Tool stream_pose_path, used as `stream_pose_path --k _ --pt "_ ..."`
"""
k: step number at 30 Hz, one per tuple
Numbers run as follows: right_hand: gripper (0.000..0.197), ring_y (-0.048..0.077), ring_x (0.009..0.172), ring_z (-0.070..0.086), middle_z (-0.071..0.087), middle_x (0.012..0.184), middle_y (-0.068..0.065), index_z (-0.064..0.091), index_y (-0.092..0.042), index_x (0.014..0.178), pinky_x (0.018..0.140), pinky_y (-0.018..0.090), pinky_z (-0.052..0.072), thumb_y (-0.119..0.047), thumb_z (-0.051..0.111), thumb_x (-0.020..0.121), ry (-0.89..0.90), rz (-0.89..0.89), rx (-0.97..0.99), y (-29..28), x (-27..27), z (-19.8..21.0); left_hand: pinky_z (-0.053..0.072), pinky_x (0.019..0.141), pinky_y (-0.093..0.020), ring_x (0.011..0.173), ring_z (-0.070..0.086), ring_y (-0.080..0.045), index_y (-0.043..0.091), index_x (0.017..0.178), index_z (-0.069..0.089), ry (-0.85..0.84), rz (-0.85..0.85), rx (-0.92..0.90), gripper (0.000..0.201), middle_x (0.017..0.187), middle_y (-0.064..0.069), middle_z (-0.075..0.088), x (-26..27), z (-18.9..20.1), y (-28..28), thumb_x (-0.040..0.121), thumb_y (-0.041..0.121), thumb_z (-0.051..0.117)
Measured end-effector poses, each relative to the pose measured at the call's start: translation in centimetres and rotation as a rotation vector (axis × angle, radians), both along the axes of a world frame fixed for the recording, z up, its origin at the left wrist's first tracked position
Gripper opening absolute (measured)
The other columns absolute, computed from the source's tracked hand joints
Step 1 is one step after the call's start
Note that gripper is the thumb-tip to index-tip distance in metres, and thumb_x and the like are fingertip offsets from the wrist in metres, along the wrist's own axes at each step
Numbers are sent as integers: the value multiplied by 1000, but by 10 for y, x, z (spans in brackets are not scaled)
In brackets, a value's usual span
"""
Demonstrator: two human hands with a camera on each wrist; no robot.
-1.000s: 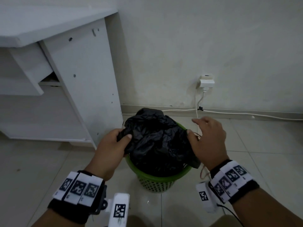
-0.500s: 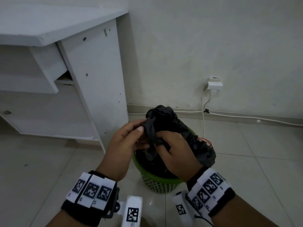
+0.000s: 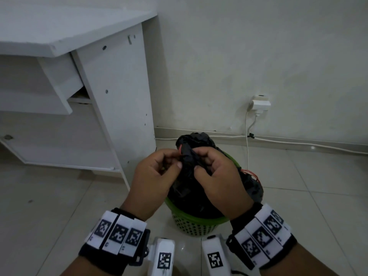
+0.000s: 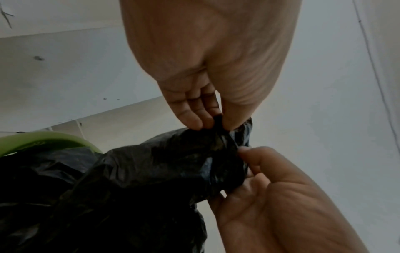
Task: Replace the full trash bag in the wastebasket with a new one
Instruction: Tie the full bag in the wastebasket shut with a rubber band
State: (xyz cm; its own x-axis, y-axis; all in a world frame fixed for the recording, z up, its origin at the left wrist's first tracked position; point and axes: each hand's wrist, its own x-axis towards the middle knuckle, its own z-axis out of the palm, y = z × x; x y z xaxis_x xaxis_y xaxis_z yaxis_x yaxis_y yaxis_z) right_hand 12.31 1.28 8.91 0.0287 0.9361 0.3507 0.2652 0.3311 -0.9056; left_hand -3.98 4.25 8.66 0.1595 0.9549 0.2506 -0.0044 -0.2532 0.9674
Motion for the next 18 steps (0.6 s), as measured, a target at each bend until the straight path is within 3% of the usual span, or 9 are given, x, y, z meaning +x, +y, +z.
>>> stream_pose_path --k 3,4,7,8,12,15,18 --pt "34 -1 107 62 67 112 -14 66 -16 118 93 15 48 0 57 89 -221 -4 93 -2 1 -6 47 63 -15 74 63 -6 5 105 73 -138 -29 -122 23 81 2 73 -2 6 1 97 11 53" --pt "37 -2 106 61 66 112 -14 66 -17 120 93 16 47 -1 57 88 -290 -21 130 -3 1 -9 47 61 -15 73 62 -6 6 102 75 -141 -17 -157 24 80 1 72 -3 9 2 99 14 53" --pt "40 15 93 62 67 103 -3 63 -19 124 83 38 52 -6 54 88 -462 -14 185 -4 -1 -17 47 56 -16 66 62 -4 7 91 76 -44 -7 -243 19 73 1 72 -3 15 7 95 20 64" --pt "41 17 89 61 66 100 -1 62 -21 126 80 41 51 -7 53 89 -498 -5 186 -4 -1 -19 47 55 -16 66 63 -4 7 91 76 1 -18 -258 15 74 1 73 -3 15 10 93 18 67" --pt "38 15 88 59 64 98 -3 63 -22 122 78 41 49 -15 52 87 -482 -8 175 -4 -2 -21 48 55 -16 67 64 -6 8 89 74 44 -28 -293 8 75 -1 73 -7 15 16 91 7 67" --pt "20 15 83 61 65 91 -3 67 -18 103 73 42 50 -16 56 87 -475 -24 176 -3 -2 -22 48 55 -16 67 63 -5 7 89 71 -3 -46 -316 9 76 1 72 -7 19 14 93 6 63" --pt "11 18 68 62 66 77 1 67 -14 88 61 37 50 -15 56 90 -321 -54 108 -1 1 -22 44 61 -22 74 59 -12 9 95 65 -132 -67 -411 9 85 -6 67 -4 23 14 97 7 57"
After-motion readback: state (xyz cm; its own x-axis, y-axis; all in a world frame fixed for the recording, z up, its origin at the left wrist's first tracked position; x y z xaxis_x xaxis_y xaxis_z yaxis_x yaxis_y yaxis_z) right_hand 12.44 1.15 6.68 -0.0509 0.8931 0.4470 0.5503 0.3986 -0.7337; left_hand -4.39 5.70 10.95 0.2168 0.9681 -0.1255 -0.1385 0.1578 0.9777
